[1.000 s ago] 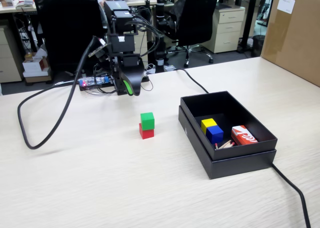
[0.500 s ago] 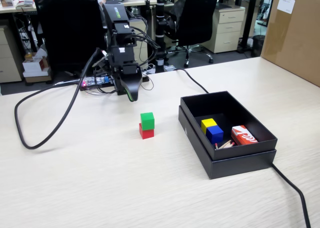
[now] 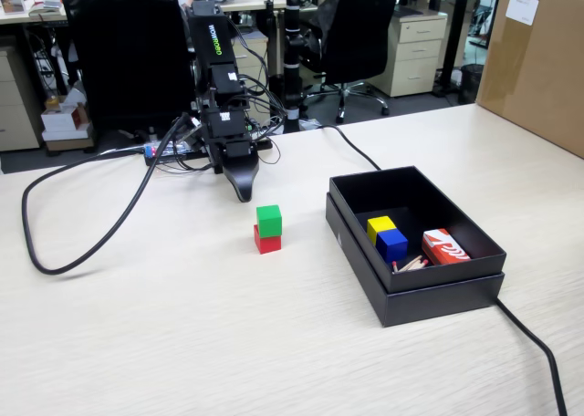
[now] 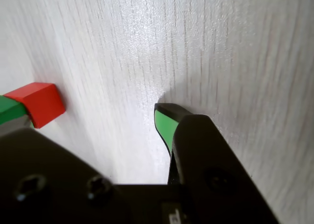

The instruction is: Put the green cube on top of the red cube

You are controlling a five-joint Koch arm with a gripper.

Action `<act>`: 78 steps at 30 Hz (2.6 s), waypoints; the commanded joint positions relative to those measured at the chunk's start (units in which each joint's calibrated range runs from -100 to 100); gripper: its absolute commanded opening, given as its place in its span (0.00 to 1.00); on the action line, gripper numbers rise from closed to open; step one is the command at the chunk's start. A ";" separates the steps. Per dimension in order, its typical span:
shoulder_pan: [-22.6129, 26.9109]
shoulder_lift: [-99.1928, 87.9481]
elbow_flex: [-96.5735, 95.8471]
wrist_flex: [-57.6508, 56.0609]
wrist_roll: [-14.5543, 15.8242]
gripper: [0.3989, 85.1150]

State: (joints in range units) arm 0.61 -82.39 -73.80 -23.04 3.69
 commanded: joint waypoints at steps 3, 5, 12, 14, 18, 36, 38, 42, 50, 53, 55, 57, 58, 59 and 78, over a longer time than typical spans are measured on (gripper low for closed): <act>0.49 -0.62 -5.53 5.63 0.39 0.58; 0.83 -0.51 -8.79 8.48 0.20 0.58; 2.69 -2.11 -11.15 9.86 -2.64 0.56; 2.88 -2.34 -11.24 9.86 -3.32 0.56; 3.17 -3.15 -11.60 9.86 -3.57 0.57; 2.74 -17.38 -18.58 11.50 -3.61 0.57; 2.74 -17.38 -18.58 11.50 -3.57 0.57; 2.74 -17.38 -18.58 11.50 -3.61 0.57; 2.74 -17.38 -18.58 11.50 -3.61 0.57; 2.74 -17.38 -18.58 11.50 -3.57 0.57; 2.74 -17.38 -18.58 11.50 -3.57 0.57; 2.74 -17.38 -18.58 11.50 -3.57 0.57; 2.74 -17.38 -18.58 11.50 -3.57 0.57; 2.74 -17.38 -18.58 11.50 -3.57 0.57; 2.74 -17.38 -18.58 11.50 -3.57 0.57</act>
State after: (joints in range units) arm 3.35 -99.87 -90.05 -9.95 0.22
